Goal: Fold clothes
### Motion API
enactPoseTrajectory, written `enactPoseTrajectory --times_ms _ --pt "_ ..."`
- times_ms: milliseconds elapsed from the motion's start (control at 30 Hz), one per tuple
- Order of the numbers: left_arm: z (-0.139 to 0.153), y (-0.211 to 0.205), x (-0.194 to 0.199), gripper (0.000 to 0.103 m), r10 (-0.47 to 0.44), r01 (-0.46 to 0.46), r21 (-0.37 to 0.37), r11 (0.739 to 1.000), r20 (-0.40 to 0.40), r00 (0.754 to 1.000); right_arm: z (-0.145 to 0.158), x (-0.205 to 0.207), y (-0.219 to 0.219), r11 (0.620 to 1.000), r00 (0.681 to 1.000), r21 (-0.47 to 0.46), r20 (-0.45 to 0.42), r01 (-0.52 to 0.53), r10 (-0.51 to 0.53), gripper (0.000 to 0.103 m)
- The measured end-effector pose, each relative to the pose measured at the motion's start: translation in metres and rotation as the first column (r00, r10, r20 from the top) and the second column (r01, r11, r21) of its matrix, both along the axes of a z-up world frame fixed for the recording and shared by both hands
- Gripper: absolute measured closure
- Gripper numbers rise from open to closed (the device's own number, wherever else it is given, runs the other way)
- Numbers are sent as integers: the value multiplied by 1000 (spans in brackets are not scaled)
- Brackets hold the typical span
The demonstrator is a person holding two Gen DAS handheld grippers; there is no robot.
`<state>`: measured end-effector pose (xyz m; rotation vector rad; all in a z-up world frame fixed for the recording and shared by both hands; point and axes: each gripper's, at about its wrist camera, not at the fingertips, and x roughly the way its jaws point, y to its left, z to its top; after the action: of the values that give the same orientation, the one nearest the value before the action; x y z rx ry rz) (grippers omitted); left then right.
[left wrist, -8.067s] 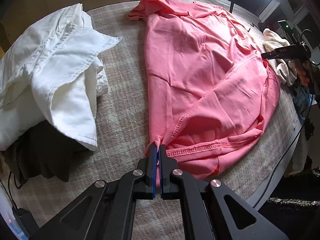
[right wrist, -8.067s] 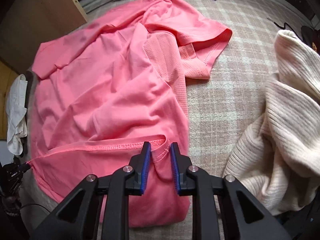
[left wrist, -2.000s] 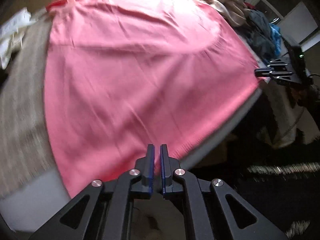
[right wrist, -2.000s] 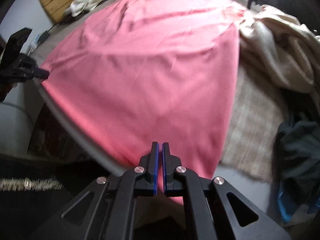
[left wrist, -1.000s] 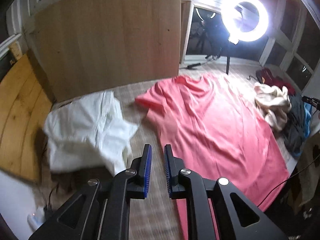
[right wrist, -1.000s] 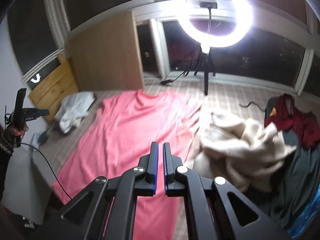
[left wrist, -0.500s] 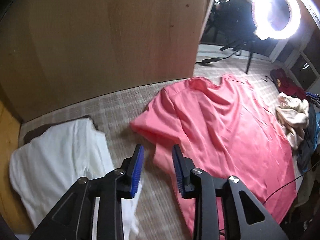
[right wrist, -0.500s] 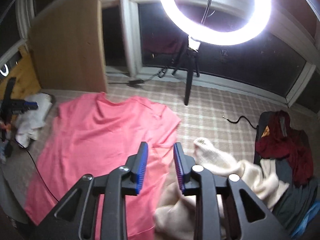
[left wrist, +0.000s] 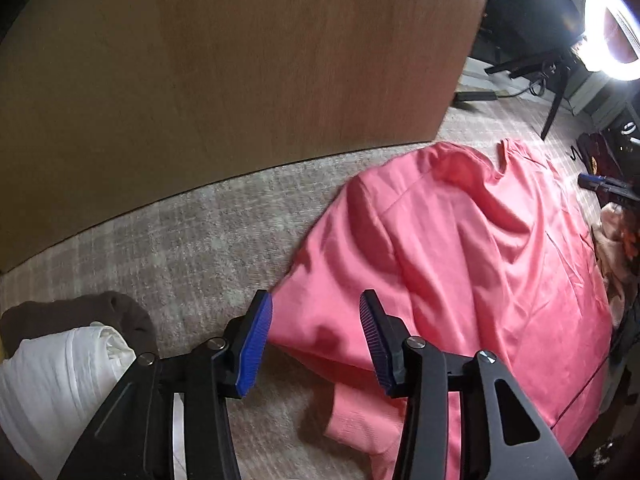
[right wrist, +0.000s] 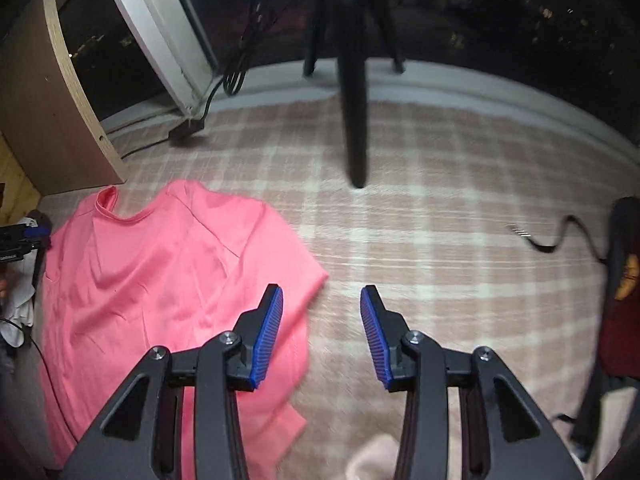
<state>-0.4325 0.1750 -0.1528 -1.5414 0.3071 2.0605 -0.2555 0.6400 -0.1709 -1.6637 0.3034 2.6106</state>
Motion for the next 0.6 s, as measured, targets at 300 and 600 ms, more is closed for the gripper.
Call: enactPoseTrajectory --times_ms 300,600 --pt "-20 5 -7 56 -8 8 -10 1000 31 999 -7 -10 -11 999 1000 46 -22 -12 13 63" --pt "-20 11 8 103 -42 38 -93 995 -42 998 -23 -19 -28 986 998 153 28 -67 63 63"
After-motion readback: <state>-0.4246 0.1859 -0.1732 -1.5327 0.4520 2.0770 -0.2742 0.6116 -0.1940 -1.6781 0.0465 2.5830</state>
